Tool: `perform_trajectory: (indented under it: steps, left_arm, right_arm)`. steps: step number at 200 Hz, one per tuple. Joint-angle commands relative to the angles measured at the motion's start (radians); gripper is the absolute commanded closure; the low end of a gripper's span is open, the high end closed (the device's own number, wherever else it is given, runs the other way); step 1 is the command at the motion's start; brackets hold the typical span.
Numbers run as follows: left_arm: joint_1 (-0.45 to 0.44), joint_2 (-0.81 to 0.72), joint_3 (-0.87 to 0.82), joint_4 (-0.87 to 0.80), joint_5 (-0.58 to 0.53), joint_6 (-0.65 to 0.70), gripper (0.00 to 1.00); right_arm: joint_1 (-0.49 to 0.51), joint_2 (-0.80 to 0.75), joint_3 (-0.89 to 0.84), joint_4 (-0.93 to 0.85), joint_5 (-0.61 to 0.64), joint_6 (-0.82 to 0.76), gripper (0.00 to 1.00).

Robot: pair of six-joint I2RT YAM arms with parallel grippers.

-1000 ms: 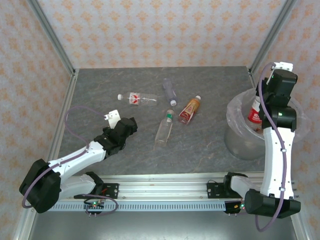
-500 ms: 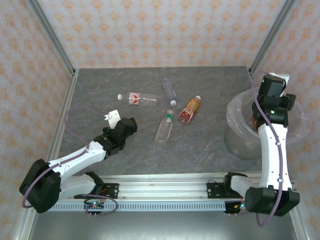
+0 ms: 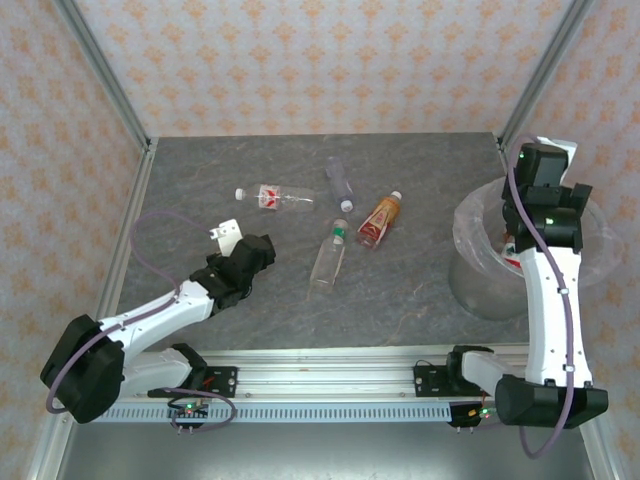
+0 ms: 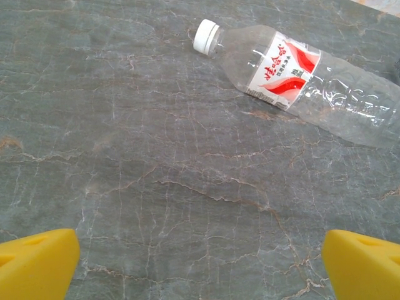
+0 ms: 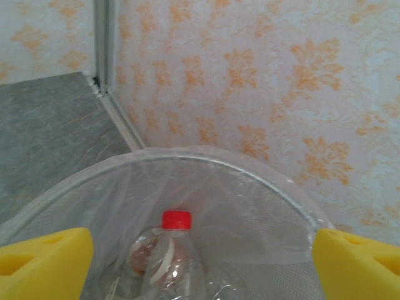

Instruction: Put the plastic bottles in the bin

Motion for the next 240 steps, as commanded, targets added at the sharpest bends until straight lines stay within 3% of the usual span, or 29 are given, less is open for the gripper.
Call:
perform_trajectory:
  steps: [1, 61, 93, 124, 159, 240]
  left_arm:
    - [0.008, 0.004, 0.034, -0.034, -0.006, -0.017, 0.00]
    - [0.010, -0.034, 0.055, -0.073, 0.060, -0.084, 0.00]
    - [0.011, -0.058, 0.057, -0.096, 0.076, -0.093, 0.00]
    - [0.014, -0.082, 0.048, -0.109, 0.066, -0.096, 0.00]
    - [0.020, -0.101, 0.035, -0.106, 0.074, -0.100, 0.00]
    - [0.023, -0.133, 0.004, -0.095, 0.077, -0.096, 0.00]
  right_arm:
    - [0.064, 0.004, 0.064, -0.058, -0.057, 0.045, 0.01]
    - [0.268, 0.052, 0.162, -0.038, -0.311, 0.170, 0.01]
    - [0.377, 0.105, 0.174, -0.001, -0.384, 0.214, 0.01]
    - [0.508, 0.177, 0.172, 0.001, -0.389, 0.243, 0.01]
    - [0.646, 0.252, 0.142, 0.037, -0.270, 0.254, 0.01]
    - [0.685, 0.389, -0.083, 0.300, -0.299, 0.500, 0.01]
